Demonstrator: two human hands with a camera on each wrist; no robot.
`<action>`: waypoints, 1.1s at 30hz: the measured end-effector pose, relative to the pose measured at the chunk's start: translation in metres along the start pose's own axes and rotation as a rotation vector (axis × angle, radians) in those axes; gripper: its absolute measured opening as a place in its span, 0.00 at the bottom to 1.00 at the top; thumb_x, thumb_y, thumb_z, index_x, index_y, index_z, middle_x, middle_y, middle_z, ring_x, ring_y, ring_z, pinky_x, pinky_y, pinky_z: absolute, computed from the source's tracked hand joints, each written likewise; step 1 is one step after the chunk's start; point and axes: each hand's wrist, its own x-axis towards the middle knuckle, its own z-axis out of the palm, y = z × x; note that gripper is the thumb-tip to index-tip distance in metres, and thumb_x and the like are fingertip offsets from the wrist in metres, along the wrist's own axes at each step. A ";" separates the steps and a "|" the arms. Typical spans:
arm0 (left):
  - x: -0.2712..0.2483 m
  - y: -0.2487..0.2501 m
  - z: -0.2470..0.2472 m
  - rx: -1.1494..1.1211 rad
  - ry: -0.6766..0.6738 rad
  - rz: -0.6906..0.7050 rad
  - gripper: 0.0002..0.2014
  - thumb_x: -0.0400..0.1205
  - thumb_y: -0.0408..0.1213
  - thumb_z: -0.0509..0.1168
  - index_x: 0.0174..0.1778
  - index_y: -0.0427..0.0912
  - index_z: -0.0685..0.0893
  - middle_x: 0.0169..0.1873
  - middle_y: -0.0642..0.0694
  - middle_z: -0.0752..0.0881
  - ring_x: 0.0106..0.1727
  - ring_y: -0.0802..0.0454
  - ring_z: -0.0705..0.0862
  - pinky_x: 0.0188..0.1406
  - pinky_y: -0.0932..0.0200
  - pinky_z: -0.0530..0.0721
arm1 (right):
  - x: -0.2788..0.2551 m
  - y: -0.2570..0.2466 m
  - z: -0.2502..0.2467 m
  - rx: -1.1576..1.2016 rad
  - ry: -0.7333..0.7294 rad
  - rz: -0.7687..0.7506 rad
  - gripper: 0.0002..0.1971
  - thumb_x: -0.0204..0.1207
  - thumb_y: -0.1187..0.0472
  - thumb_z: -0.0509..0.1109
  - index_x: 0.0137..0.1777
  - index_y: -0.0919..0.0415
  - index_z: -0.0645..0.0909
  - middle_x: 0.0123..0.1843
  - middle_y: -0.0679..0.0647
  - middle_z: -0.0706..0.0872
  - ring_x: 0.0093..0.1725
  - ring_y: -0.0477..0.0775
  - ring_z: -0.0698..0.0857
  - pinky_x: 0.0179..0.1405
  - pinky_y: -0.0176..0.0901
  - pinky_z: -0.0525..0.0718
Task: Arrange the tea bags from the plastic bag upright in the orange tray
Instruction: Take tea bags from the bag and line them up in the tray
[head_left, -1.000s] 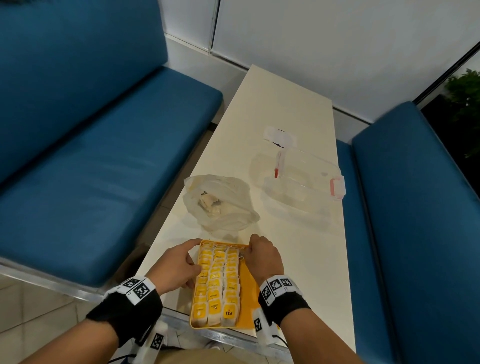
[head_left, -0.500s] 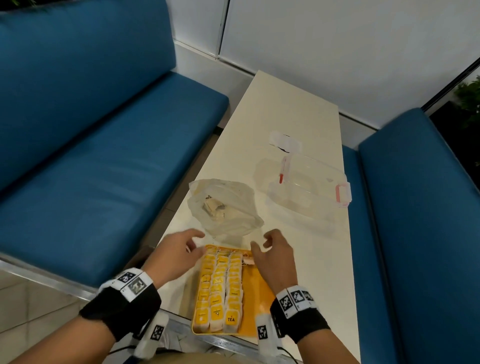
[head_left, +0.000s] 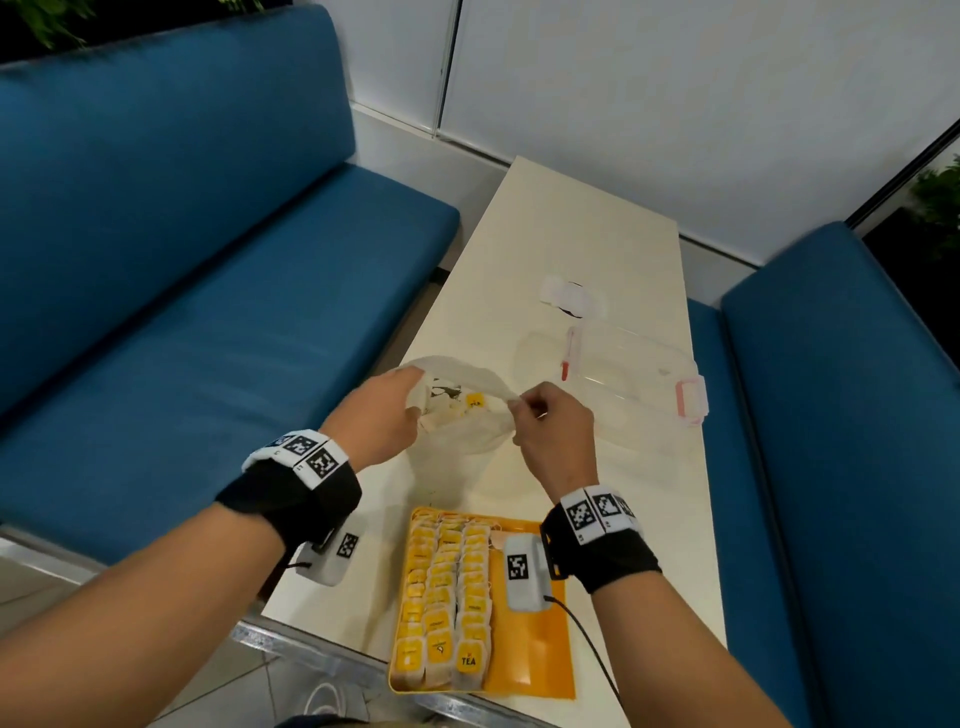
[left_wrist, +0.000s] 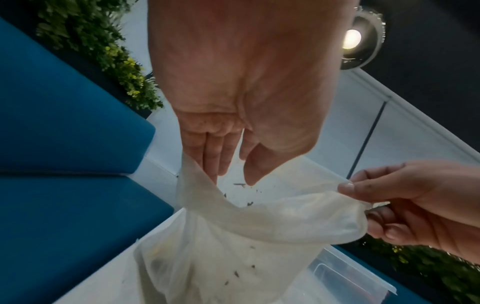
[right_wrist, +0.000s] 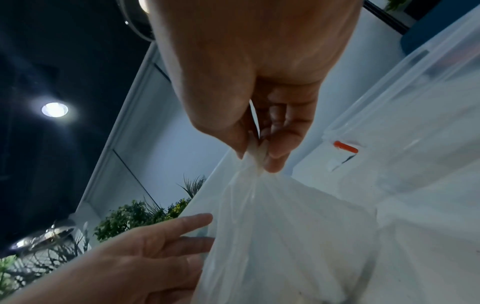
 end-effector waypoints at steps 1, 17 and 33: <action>0.000 0.003 -0.002 0.026 -0.019 0.004 0.22 0.87 0.36 0.62 0.79 0.48 0.72 0.70 0.44 0.82 0.66 0.41 0.83 0.56 0.51 0.81 | 0.002 0.000 0.000 -0.013 -0.011 -0.009 0.06 0.79 0.55 0.71 0.41 0.54 0.83 0.38 0.50 0.88 0.39 0.54 0.88 0.43 0.44 0.85; 0.091 0.033 0.041 0.499 -0.455 0.366 0.10 0.89 0.46 0.55 0.44 0.52 0.76 0.34 0.56 0.75 0.44 0.49 0.76 0.45 0.55 0.72 | 0.000 -0.023 0.005 -0.090 -0.153 -0.175 0.07 0.82 0.63 0.69 0.41 0.56 0.79 0.43 0.49 0.82 0.42 0.48 0.79 0.38 0.26 0.71; 0.136 -0.013 0.093 0.382 -0.496 0.099 0.27 0.79 0.71 0.55 0.57 0.55 0.85 0.34 0.58 0.83 0.32 0.60 0.76 0.33 0.61 0.69 | -0.004 -0.020 -0.006 -0.123 -0.169 -0.077 0.08 0.83 0.62 0.66 0.41 0.58 0.77 0.43 0.49 0.80 0.41 0.47 0.78 0.39 0.39 0.73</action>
